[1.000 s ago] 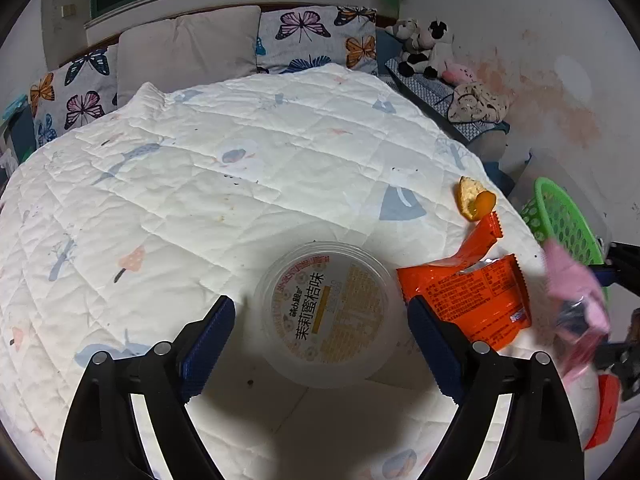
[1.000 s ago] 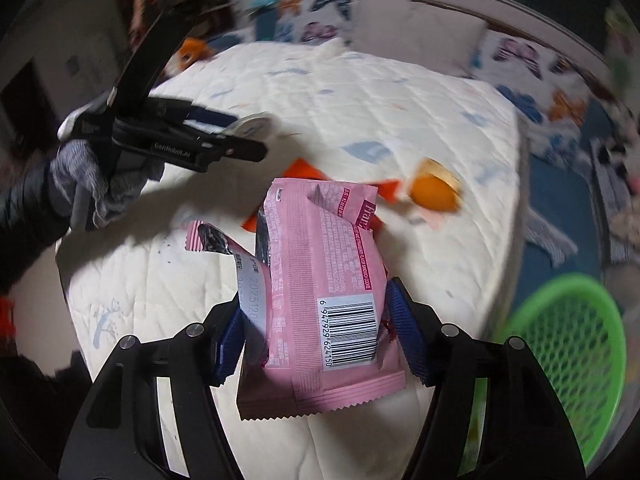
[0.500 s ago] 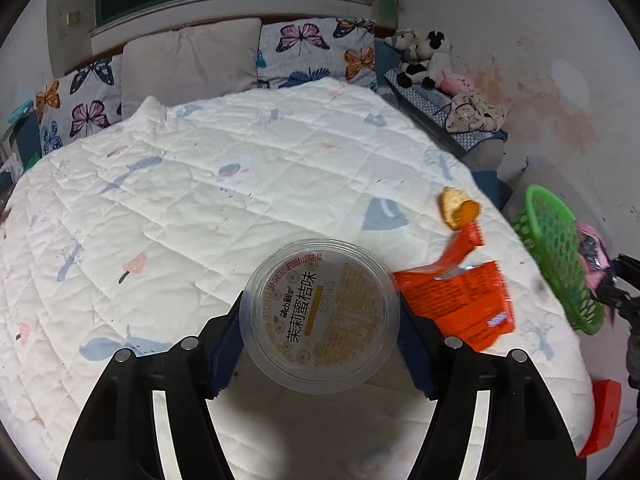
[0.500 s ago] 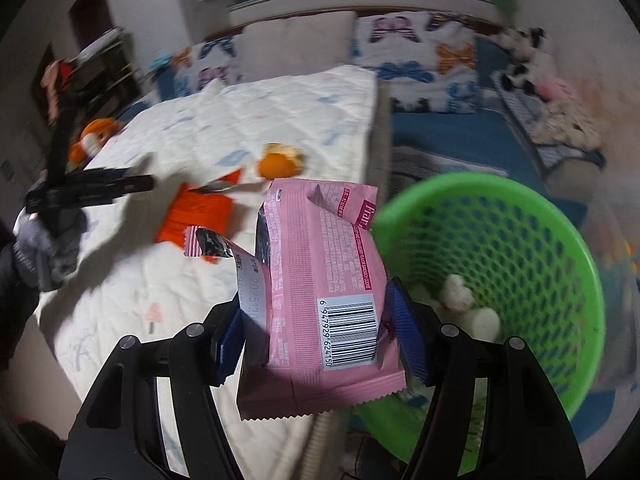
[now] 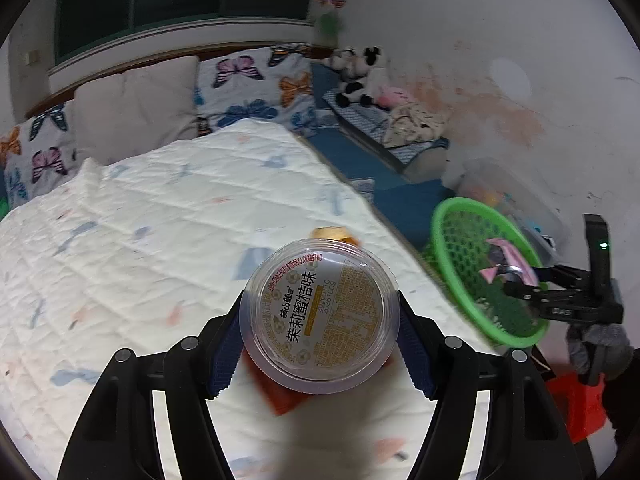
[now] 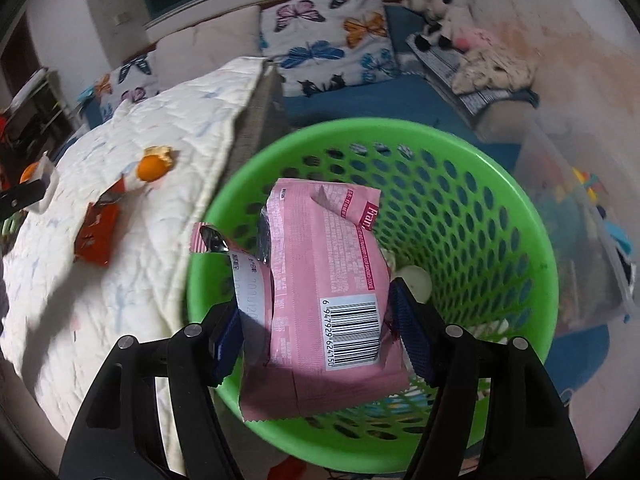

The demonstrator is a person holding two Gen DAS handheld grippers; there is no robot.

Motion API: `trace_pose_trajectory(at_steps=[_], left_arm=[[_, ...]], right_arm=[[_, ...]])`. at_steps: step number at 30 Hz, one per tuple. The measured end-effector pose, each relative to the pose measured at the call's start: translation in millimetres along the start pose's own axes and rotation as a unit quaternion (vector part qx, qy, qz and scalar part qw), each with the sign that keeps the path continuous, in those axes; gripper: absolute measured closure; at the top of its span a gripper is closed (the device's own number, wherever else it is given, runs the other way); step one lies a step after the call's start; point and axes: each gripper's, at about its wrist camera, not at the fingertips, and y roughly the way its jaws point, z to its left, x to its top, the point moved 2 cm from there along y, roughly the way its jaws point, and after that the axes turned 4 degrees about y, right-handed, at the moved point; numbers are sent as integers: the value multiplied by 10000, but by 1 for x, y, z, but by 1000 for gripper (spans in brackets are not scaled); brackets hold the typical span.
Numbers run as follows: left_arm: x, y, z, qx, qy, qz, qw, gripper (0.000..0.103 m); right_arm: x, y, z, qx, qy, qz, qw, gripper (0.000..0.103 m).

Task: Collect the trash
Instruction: 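Carry the pink wrapper and clear tub to the green basket and release both, then move both tools back over the bed toward the red snack bag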

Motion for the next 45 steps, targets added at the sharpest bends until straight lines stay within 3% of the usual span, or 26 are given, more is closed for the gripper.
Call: trace_pose_trajectory(at_steps=[6, 30, 37, 41, 45], left_arm=[[14, 19, -42, -310, 217, 69, 9993, 37], [35, 106, -175, -1131, 822, 634, 9882, 37], [30, 117, -193, -1236, 890, 703, 9858, 25], [26, 113, -192, -1235, 939, 665, 9856, 24], [22, 99, -180, -1206, 975, 578, 9862, 24]], right_arm=[[-7, -1, -22, -88, 320, 8, 9994, 28], [-42, -57, -65, -36, 893, -435, 9950, 27], [-51, -62, -68, 18, 1016, -487, 9936, 27], [-55, -63, -65, 10, 972, -482, 9941, 27], [-57, -65, -54, 51, 834, -512, 9952, 20]])
